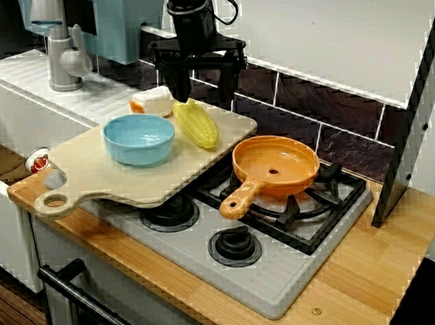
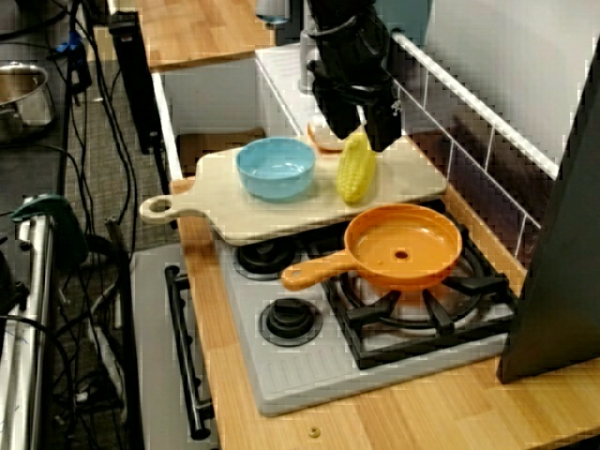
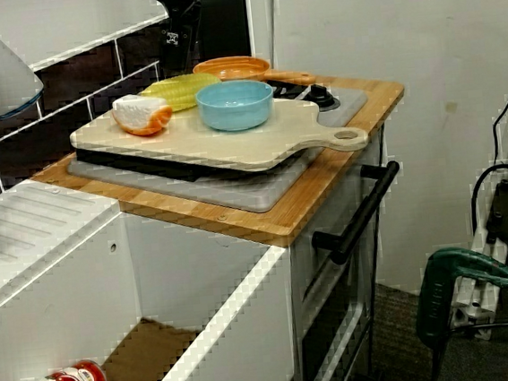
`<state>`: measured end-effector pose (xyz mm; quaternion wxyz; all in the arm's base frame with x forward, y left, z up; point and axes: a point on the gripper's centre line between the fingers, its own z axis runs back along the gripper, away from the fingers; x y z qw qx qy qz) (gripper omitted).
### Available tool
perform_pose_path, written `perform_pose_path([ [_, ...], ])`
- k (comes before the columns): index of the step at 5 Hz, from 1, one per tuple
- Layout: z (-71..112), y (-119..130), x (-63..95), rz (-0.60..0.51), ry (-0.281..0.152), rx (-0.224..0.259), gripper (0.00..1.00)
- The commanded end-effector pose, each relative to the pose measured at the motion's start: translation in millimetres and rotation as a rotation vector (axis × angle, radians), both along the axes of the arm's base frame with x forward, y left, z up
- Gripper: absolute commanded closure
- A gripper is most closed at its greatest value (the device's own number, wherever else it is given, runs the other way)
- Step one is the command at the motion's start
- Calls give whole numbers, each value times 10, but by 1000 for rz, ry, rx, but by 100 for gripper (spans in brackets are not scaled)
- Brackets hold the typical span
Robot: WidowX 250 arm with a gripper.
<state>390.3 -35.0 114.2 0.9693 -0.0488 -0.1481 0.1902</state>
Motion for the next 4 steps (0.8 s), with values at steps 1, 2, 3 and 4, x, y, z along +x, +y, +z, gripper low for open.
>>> perform_pose_path([
  [1,143,41,7,27,-13,0,0],
  [2,121,57,-4,23,-4,4,0],
  [3,48,63,-17,25,-5,21,0],
  [4,-12,77,-32,27,-11,35,0],
])
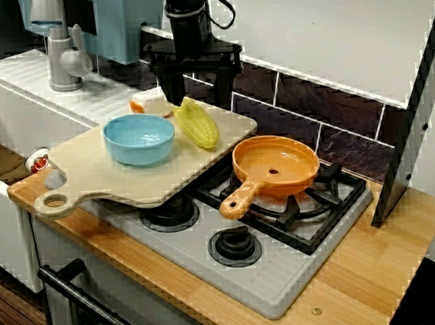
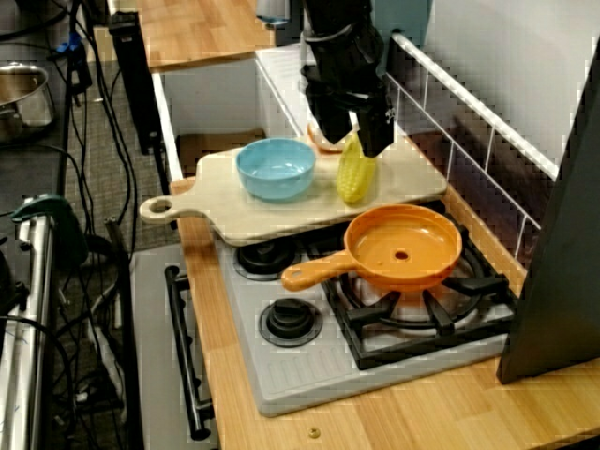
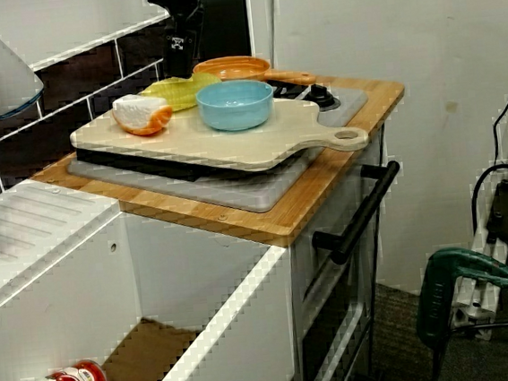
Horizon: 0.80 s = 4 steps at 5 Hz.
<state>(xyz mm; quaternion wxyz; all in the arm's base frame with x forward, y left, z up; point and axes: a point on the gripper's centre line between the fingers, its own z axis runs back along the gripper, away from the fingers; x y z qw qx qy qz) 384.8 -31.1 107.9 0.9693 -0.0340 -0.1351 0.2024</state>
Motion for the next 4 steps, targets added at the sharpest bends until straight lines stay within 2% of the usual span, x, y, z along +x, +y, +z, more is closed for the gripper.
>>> perform_pose_path([
  [1,37,75,-5,15,-44,19,0],
  [2,35,102,-25,45,-42,9,0],
  [4,-92,130,-39,122,-38,9,0],
])
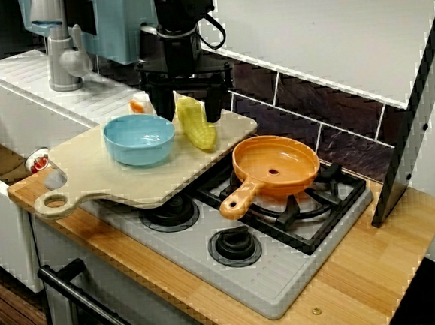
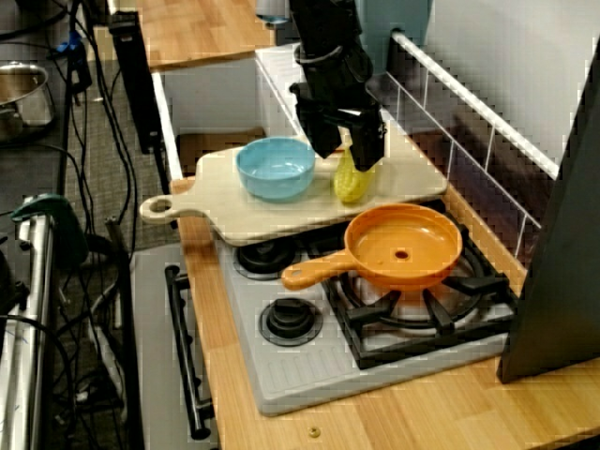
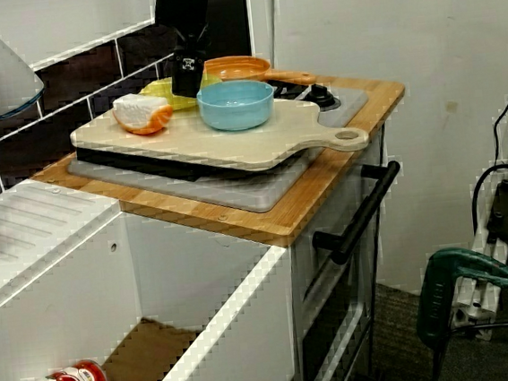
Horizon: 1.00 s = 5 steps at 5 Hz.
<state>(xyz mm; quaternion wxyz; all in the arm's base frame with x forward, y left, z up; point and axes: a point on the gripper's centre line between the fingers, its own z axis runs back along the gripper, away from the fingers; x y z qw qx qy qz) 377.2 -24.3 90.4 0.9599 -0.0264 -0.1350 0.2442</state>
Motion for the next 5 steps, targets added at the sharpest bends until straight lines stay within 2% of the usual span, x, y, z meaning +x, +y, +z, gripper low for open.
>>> perform_pose_path([
  [1,22,67,51,53,-32,11,0],
  [4,-83,95,111,70,-11,-2,0],
  [5,-74,109,130,52,-16,-5,100],
])
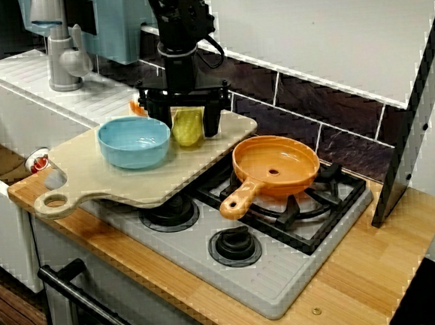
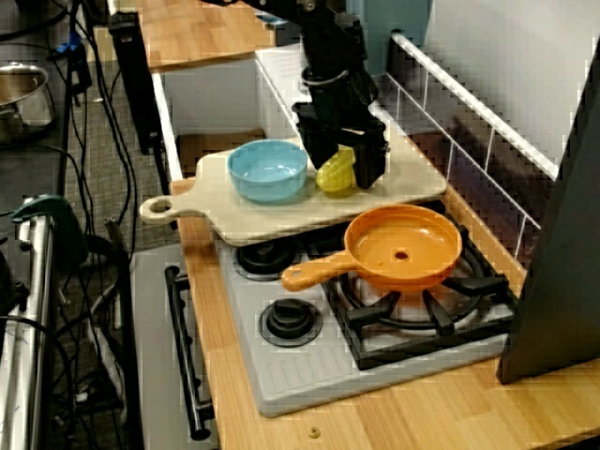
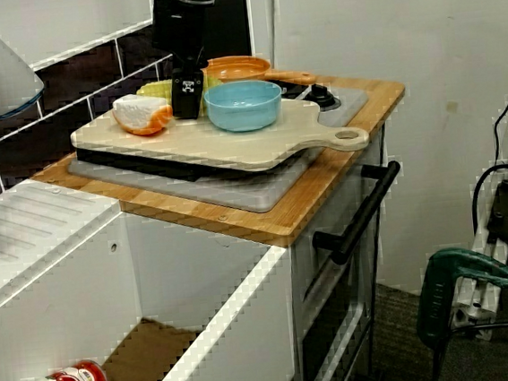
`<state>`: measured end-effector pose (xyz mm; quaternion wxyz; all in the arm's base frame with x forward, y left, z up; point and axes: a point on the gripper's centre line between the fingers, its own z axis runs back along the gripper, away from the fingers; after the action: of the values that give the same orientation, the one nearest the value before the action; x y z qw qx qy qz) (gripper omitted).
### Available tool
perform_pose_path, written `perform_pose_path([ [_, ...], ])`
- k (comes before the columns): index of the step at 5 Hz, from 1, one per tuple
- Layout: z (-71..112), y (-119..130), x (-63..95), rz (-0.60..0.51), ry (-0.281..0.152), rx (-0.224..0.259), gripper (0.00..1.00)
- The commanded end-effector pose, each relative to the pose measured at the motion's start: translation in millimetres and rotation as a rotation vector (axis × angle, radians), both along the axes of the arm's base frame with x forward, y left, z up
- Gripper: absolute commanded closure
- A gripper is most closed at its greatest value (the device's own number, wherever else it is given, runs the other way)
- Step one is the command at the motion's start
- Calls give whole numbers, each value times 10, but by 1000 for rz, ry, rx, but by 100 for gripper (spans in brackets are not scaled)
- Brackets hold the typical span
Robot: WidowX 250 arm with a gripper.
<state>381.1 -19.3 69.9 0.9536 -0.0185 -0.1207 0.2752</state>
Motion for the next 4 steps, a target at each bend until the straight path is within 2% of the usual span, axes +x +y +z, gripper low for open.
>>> perform_pose_path([
  [1,181,75,102,-25,-52,-11,100],
  [3,314,-16,131,-98,-67,-16,100],
  [4,427,-66,130,-135,-90,-16,100],
])
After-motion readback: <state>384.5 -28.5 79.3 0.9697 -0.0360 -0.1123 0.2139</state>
